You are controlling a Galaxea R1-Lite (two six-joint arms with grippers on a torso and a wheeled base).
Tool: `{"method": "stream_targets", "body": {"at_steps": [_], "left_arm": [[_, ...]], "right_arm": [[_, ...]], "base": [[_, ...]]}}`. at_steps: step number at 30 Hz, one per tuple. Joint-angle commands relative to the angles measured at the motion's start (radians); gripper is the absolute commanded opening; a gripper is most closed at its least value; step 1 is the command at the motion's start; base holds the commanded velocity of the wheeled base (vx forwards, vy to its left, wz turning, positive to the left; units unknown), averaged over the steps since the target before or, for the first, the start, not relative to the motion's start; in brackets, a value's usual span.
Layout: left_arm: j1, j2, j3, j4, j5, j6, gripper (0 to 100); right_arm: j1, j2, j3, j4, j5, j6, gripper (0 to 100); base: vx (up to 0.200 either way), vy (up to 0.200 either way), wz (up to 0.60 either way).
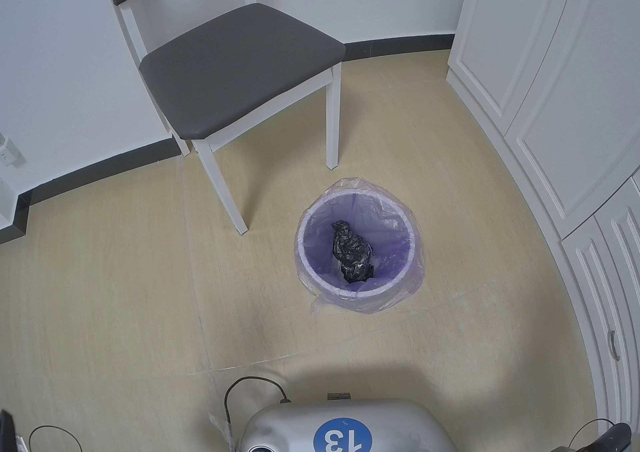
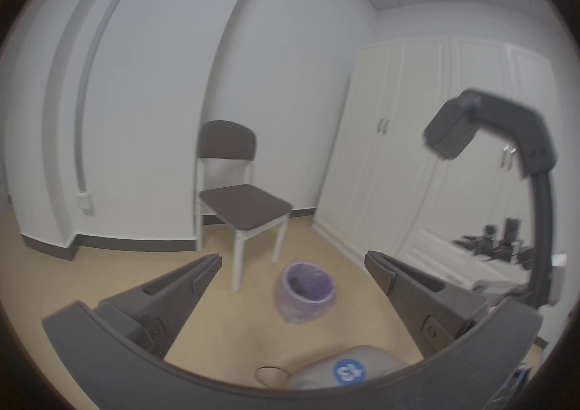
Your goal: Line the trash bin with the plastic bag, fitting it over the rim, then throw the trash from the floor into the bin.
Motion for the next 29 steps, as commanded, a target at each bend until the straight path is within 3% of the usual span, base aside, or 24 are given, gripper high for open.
{"method": "stream_targets", "body": {"at_steps": [1, 3, 5, 7, 8, 11, 16, 19, 29], "left_arm": [[0.009, -0.017, 0.436, -0.317, 0.277, 0.116, 100], [0.009, -0.017, 0.431, -0.223, 0.325, 0.105, 100], [0.009, -0.017, 0.434, -0.228, 0.316, 0.096, 100], [0.008, -0.017, 0.436, -0.216, 0.29, 0.122, 100], [0.008, -0.017, 0.436, -0.216, 0.267, 0.159, 100], [0.008, -0.017, 0.436, -0.216, 0.256, 0.168, 100], [0.009, -0.017, 0.436, -0.216, 0.268, 0.137, 100], [0.008, -0.016, 0.436, -0.216, 0.287, 0.105, 100], [0.008, -0.014, 0.436, -0.216, 0.291, 0.107, 100]], "right_arm": [[0.0, -0.011, 0.178, -0.059, -0.02, -0.018, 100], [0.0, -0.011, 0.178, -0.022, -0.044, -0.009, 100], [0.0, -0.011, 0.178, -0.005, -0.036, -0.006, 100], [0.0, -0.011, 0.178, -0.004, -0.006, -0.001, 100], [0.0, -0.011, 0.178, 0.004, 0.068, 0.013, 100], [0.005, -0.011, 0.169, 0.088, 0.131, 0.037, 100], [0.0, -0.008, 0.175, 0.062, 0.123, 0.063, 100], [-0.001, -0.01, 0.176, 0.056, 0.063, 0.105, 100], [0.0, -0.011, 0.176, 0.056, 0.066, 0.102, 100]], "base": [[0.0, 0.0, 0.0], [0.0, 0.0, 0.0], [0.0, 0.0, 0.0], [0.0, 0.0, 0.0], [0.0, 0.0, 0.0], [0.0, 0.0, 0.0], [0.0, 0.0, 0.0], [0.0, 0.0, 0.0], [0.0, 0.0, 0.0]]}}
